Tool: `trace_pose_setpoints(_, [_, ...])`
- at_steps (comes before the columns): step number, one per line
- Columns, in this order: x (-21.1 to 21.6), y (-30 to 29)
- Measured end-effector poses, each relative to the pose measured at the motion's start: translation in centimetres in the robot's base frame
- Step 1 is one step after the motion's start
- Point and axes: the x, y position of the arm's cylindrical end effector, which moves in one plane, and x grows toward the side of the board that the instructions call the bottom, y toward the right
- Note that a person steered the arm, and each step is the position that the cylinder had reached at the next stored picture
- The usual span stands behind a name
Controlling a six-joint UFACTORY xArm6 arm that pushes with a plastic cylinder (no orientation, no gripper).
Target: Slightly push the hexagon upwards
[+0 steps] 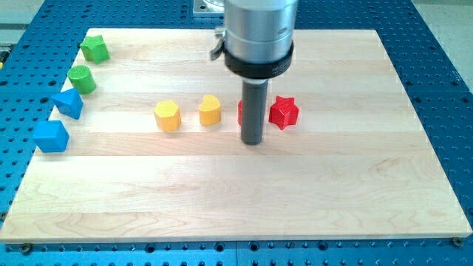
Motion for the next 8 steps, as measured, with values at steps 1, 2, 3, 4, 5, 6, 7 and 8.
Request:
trace_pose_setpoints(1, [-0.2,0.3])
trace_pose_setpoints(2, [-0.6,0.6])
trace_pose_setpoints(3, [-0.8,0.3])
trace_pose_setpoints(4, [-0.7,-0.1])
trace_pose_setpoints(5, [0.1,-6.3])
trace_pose_setpoints(6, [0.4,-12.8])
trace_pose_setpoints(7, [2.7,-16.6])
trace_pose_setpoints(8, [-0.3,-16.5])
